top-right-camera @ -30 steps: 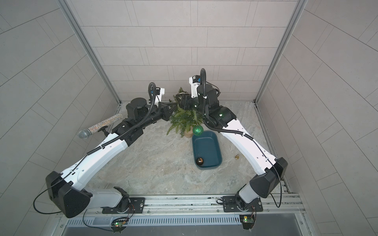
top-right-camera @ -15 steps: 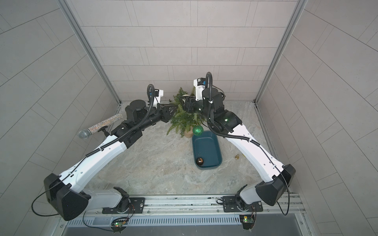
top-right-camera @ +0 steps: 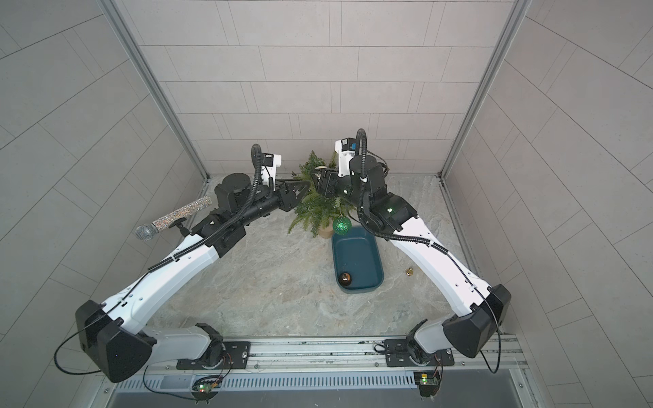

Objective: Decorate the small christmas tree with ornaments
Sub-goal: Hang an ornament on the christmas tree.

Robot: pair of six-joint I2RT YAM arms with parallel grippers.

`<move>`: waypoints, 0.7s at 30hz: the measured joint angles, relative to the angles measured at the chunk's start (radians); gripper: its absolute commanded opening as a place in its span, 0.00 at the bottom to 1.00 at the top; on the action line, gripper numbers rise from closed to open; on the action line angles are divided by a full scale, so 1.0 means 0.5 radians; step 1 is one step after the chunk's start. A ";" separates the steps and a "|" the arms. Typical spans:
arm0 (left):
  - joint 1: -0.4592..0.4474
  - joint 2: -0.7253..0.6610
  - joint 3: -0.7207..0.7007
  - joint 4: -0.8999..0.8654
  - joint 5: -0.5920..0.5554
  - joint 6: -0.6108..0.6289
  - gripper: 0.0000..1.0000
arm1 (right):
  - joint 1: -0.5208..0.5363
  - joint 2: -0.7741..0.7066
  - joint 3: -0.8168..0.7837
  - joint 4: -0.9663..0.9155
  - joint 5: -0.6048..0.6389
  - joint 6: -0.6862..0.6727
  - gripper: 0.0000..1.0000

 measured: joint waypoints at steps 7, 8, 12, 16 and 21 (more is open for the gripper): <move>0.000 0.049 0.007 0.000 0.007 -0.011 0.13 | -0.001 -0.050 -0.103 0.078 -0.047 0.066 0.61; 0.000 0.049 0.009 0.000 0.007 -0.008 0.12 | -0.001 -0.059 -0.125 0.099 -0.055 0.081 0.62; 0.000 0.049 0.027 0.000 0.005 -0.010 0.11 | -0.001 -0.108 -0.249 0.194 -0.125 0.156 0.64; 0.000 0.049 0.029 -0.001 0.005 -0.009 0.11 | -0.001 -0.151 -0.359 0.268 -0.195 0.225 0.66; -0.001 0.047 0.029 -0.002 -0.001 -0.002 0.18 | -0.001 -0.240 -0.480 0.308 -0.274 0.291 0.69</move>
